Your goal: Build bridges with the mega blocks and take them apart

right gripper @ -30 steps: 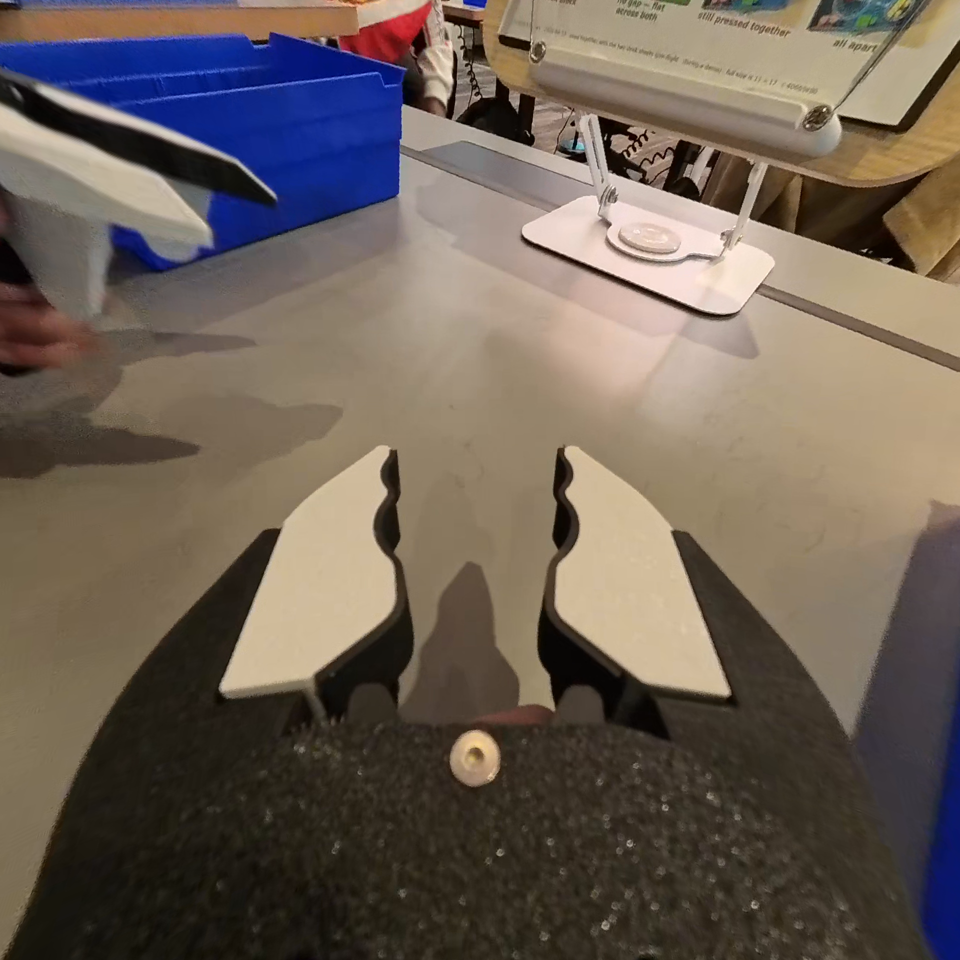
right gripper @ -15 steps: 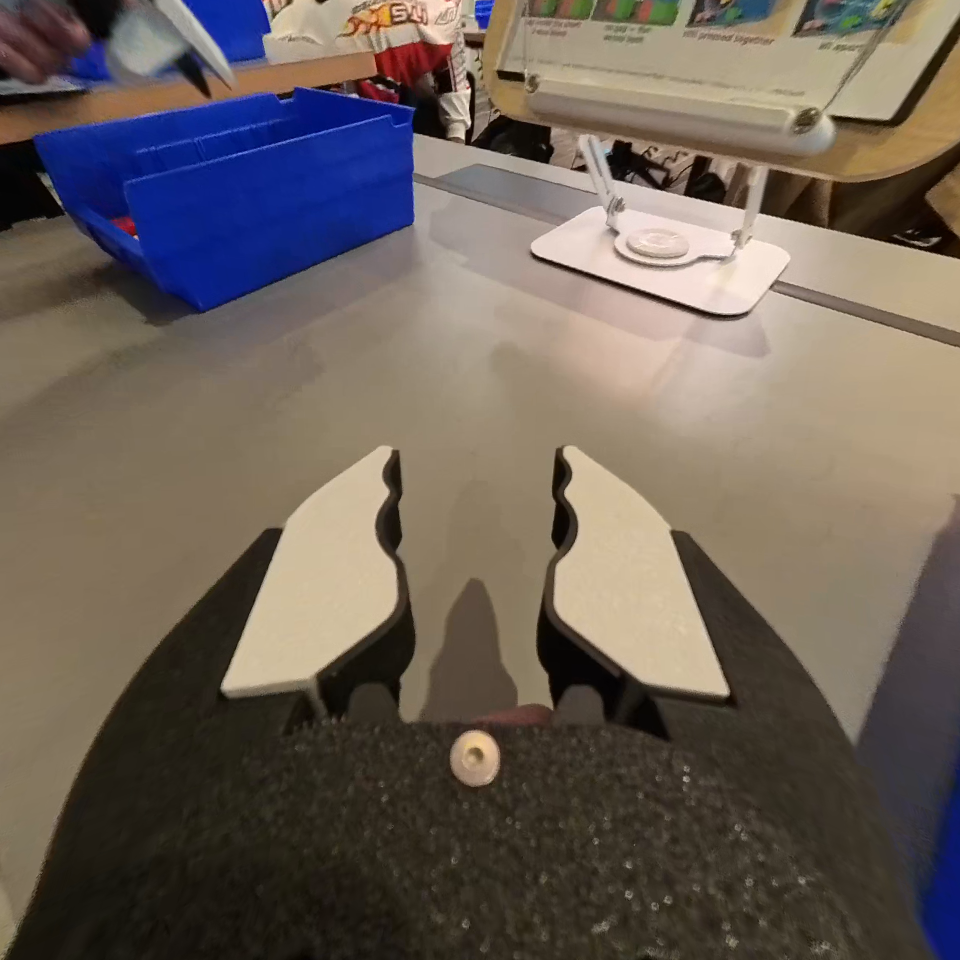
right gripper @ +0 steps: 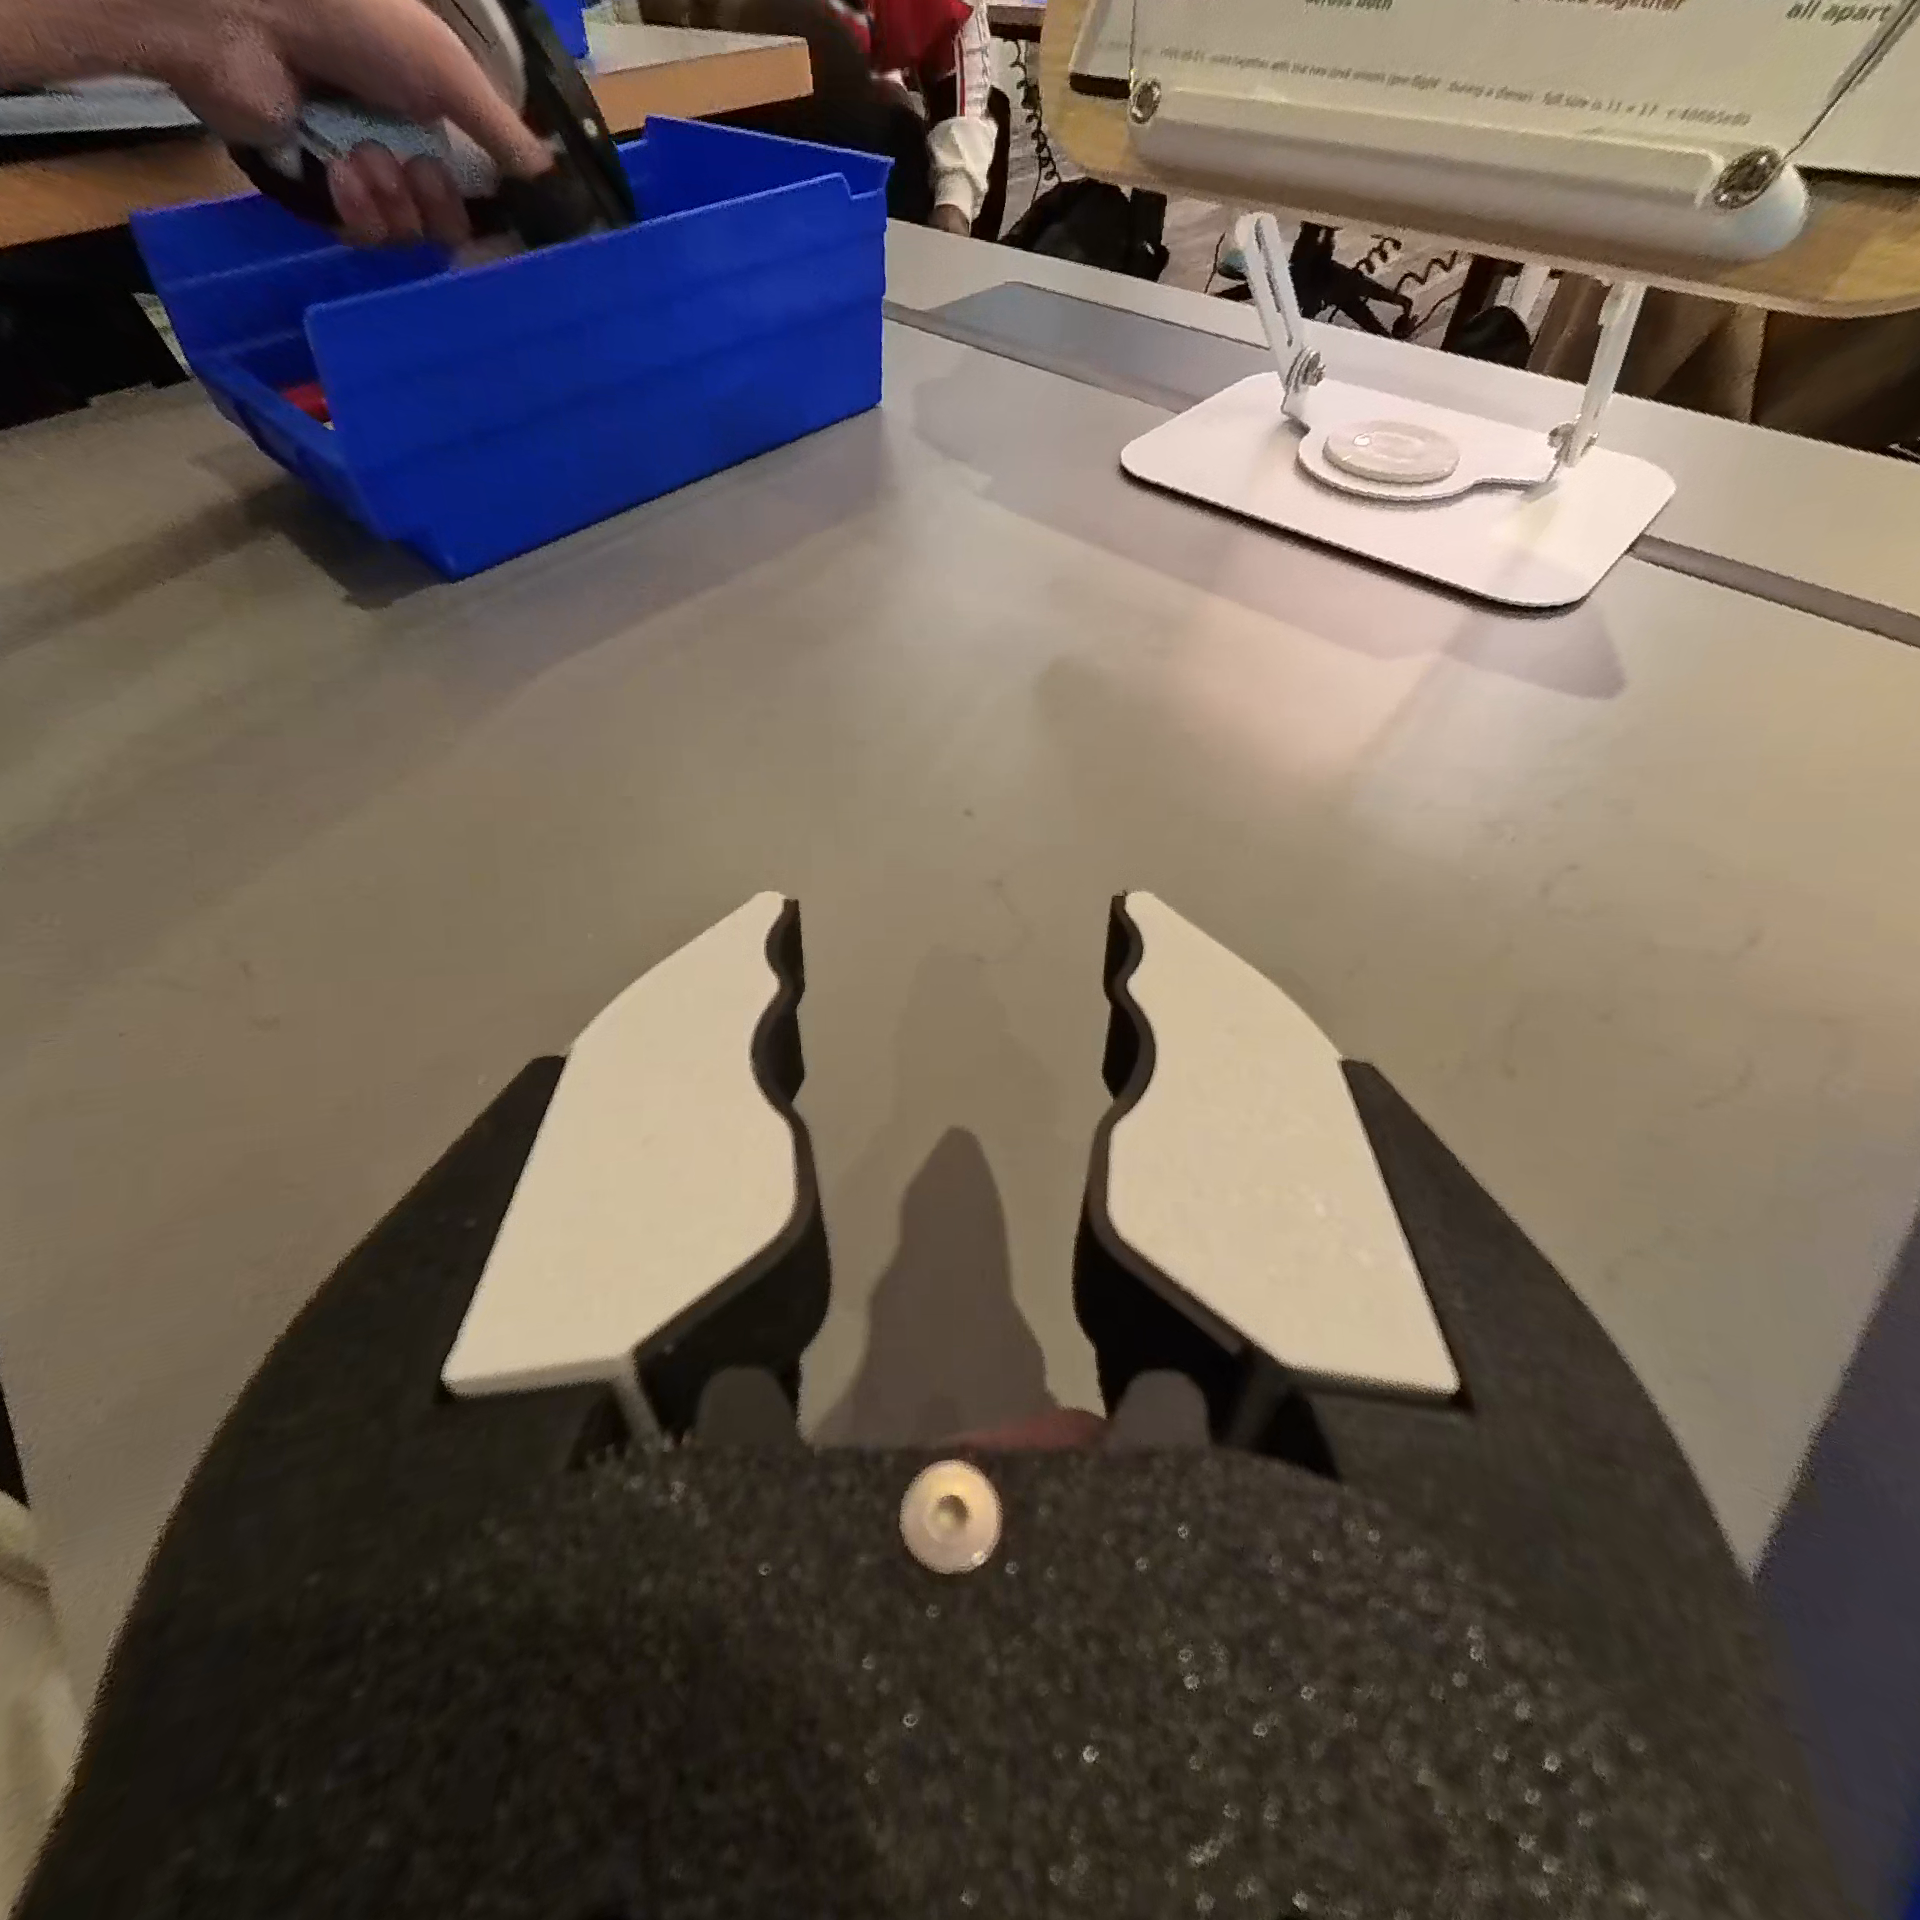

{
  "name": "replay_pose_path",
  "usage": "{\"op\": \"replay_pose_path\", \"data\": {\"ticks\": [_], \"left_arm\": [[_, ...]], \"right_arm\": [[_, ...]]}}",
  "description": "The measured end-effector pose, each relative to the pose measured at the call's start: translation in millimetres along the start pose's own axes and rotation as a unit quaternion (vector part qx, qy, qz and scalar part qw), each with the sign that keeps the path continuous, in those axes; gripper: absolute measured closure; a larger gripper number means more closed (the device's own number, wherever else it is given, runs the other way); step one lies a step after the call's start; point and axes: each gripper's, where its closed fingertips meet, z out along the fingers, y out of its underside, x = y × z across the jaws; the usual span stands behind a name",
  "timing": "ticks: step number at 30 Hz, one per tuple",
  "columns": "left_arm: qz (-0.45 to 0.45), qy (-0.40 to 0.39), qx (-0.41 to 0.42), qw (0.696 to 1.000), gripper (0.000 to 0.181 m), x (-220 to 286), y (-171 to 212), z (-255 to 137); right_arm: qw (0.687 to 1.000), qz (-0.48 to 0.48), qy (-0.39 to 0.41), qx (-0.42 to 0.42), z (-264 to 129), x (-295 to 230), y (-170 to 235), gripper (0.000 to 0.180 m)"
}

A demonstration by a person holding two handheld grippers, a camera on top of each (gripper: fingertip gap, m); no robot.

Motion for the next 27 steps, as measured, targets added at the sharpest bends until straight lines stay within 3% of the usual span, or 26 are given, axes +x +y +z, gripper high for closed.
{"op": "replay_pose_path", "data": {"ticks": [2,3,4,12,16,20,22,24,27], "left_arm": [[-0.013,0.005,0.014,1.000,0.116,-1,-5,1],[-0.016,0.012,0.013,1.000,0.142,-1,-6,2],[-0.007,0.012,0.006,1.000,0.144,-2,-3,3],[0.048,-0.004,0.000,0.999,0.145,-6,2,-11],[0.155,-0.010,0.052,0.986,0.145,19,-5,-66],[0.276,0.038,0.125,0.952,0.145,91,13,-142],[0.334,0.057,0.139,0.930,0.145,134,34,-160],[0.393,0.068,0.131,0.908,0.145,176,61,-158],[0.467,0.061,0.081,0.878,0.145,220,98,-121]], "right_arm": [[1.000,-0.001,0.000,0.000,-1,0,0,0.125],[1.000,-0.001,0.000,-0.001,-1,-1,0,0.125],[1.000,-0.001,-0.002,-0.001,-1,-1,0,0.125],[1.000,-0.007,-0.003,-0.011,-1,-5,3,0.126],[1.000,-0.004,0.004,0.003,-7,-1,-2,0.128],[1.000,-0.004,0.016,0.016,-13,6,-10,0.128],[1.000,-0.003,0.017,0.021,-15,6,-13,0.128],[1.000,-0.004,0.018,0.020,-15,6,-14,0.128],[1.000,-0.010,0.017,0.015,-13,2,-12,0.128]]}}
